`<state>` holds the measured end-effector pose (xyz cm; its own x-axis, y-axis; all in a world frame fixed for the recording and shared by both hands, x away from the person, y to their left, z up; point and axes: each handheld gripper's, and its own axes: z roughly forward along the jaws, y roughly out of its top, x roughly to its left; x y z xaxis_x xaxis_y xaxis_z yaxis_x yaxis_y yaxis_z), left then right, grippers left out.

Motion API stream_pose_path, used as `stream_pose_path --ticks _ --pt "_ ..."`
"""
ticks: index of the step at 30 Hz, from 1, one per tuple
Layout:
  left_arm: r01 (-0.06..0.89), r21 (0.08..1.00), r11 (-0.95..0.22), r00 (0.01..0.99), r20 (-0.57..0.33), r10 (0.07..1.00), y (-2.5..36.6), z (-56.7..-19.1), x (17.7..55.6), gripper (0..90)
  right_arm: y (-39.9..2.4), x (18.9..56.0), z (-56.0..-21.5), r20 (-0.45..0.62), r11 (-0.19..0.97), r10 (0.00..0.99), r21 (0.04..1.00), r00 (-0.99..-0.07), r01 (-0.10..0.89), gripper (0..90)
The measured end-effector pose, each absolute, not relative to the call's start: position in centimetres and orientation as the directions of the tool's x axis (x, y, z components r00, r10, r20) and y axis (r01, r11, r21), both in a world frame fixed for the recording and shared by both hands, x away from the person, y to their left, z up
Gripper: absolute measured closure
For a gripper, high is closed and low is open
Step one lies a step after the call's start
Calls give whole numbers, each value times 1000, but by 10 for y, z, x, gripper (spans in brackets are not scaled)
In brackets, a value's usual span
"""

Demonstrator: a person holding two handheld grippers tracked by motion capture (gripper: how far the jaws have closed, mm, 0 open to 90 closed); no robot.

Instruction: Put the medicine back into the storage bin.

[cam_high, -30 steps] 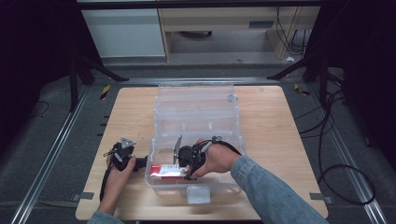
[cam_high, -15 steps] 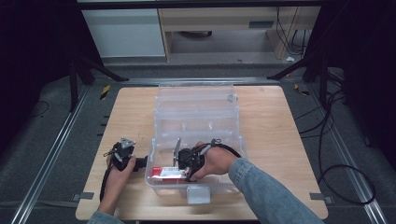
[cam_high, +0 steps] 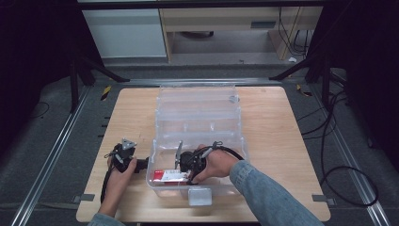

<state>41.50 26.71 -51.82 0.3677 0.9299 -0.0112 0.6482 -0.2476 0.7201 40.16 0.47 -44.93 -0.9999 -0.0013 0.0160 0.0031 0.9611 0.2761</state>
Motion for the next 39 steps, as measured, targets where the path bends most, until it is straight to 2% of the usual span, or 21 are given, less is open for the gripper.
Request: stream_pose_path --ticks 39 --pt "649 719 -250 369 -10 929 267 -518 415 0 6 401 -466 50 967 35 250 -998 47 503"
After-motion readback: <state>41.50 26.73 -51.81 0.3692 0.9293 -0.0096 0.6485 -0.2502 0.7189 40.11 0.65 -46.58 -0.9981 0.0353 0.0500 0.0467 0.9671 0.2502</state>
